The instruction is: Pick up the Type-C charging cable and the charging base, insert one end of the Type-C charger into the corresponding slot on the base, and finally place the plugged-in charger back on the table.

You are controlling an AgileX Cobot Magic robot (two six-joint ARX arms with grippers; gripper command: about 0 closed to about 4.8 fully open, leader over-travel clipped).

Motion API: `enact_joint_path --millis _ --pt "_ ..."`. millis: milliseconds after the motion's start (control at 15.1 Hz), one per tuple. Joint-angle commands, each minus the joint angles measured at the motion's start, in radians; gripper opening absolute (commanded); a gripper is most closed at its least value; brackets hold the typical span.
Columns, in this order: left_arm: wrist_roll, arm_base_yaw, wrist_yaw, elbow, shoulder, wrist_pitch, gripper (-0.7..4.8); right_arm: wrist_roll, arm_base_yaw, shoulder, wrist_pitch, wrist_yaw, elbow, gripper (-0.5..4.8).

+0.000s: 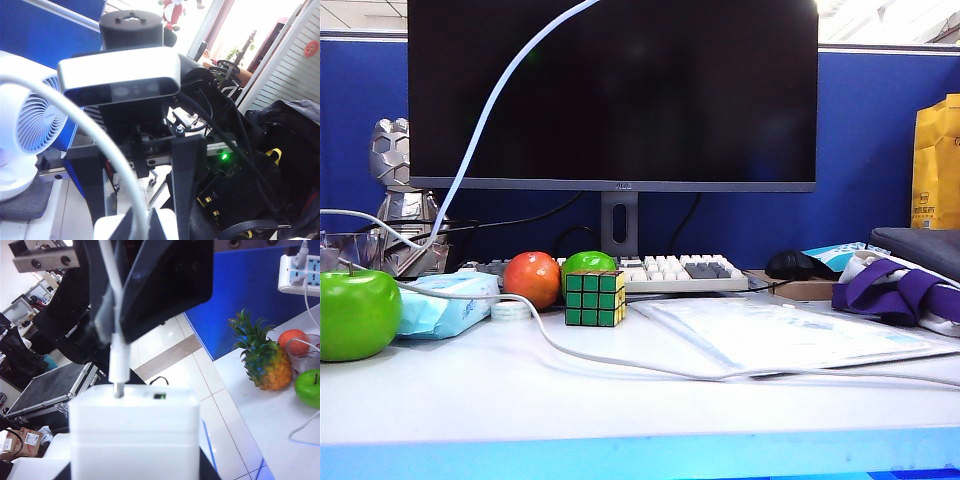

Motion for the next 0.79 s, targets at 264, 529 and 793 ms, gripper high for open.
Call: enact_joint_path --millis 264,529,793 --pt "0.008 -0.026 0.031 0.004 -0.003 -0.019 -0.06 0.066 0.002 -0.003 0.089 0.010 0.006 -0.05" --pt "0.012 -0.026 0.031 0.004 -0.003 -0.035 -0.06 0.077 0.002 -0.003 0.109 0.027 0.006 -0.05" --pt "0.028 -0.025 0.031 0.004 -0.003 -0.074 -0.06 0.078 0.002 -0.004 0.146 0.059 0.006 -0.05"
